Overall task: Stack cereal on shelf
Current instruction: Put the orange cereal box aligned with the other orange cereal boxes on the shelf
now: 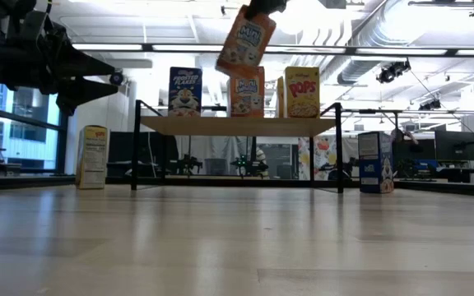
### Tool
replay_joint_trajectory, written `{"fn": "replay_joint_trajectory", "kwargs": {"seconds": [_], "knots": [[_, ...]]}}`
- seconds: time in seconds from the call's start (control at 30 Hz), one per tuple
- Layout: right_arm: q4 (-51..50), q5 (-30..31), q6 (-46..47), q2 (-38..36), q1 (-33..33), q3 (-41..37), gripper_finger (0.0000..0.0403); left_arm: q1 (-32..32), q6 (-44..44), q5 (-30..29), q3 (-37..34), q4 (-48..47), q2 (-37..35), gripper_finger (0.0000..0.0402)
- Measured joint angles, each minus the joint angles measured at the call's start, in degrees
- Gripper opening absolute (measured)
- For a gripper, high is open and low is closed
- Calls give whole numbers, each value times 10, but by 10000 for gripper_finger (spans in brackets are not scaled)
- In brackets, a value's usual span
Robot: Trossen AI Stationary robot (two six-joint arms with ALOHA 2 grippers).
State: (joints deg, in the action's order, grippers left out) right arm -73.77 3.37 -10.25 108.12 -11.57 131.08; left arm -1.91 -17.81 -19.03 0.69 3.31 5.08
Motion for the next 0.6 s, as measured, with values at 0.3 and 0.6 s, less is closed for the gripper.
{"fn": "replay_joint_trajectory", "kwargs": {"seconds": [0.3,0.6], "knots": [[-53,-1,-42,42,-15,4,149,0,0,3,0,0,0,229],[-36,5,-68,45,-25,3,150,0,0,3,0,0,0,229]]}}
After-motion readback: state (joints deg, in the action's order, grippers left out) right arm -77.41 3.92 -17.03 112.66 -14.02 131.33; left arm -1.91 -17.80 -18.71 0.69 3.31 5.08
